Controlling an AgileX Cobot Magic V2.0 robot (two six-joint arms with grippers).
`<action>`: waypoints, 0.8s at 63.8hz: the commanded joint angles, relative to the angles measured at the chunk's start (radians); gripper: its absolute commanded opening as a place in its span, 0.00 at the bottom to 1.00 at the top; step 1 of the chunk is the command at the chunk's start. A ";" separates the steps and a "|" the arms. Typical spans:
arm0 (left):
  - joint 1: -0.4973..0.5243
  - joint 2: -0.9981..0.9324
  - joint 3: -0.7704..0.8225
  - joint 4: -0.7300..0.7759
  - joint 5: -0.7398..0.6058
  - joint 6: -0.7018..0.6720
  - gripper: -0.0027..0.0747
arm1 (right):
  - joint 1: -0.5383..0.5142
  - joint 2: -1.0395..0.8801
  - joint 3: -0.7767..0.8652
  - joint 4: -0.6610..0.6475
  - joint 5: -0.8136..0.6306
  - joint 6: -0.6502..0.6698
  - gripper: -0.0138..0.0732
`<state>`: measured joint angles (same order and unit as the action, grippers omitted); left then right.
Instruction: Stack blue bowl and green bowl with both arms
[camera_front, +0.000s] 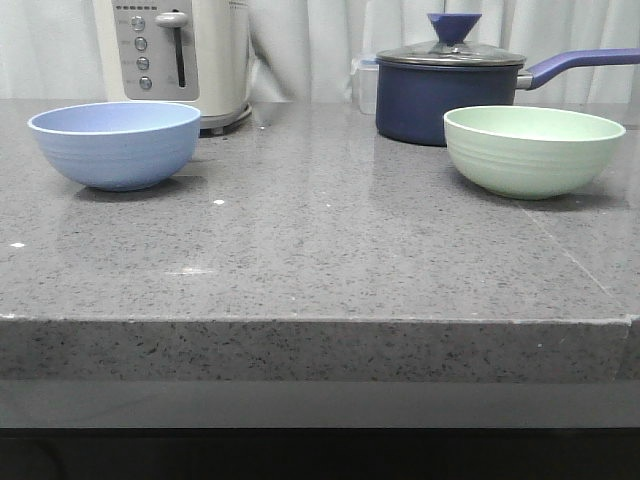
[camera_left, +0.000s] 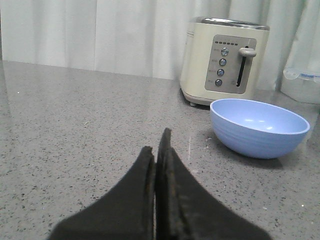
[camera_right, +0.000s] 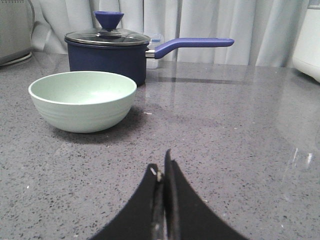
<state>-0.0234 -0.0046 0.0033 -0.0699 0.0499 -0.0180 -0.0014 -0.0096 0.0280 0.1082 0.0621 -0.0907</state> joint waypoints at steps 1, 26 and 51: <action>0.001 -0.017 0.006 -0.003 -0.084 -0.001 0.01 | -0.008 -0.020 -0.017 -0.008 -0.074 -0.002 0.10; 0.001 -0.017 0.006 -0.003 -0.084 -0.001 0.01 | -0.008 -0.020 -0.017 -0.008 -0.074 -0.002 0.10; 0.001 -0.017 0.004 -0.003 -0.135 -0.001 0.01 | -0.008 -0.020 -0.019 -0.008 -0.084 -0.002 0.10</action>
<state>-0.0234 -0.0046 0.0033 -0.0699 0.0327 -0.0180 -0.0014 -0.0096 0.0280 0.1082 0.0621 -0.0907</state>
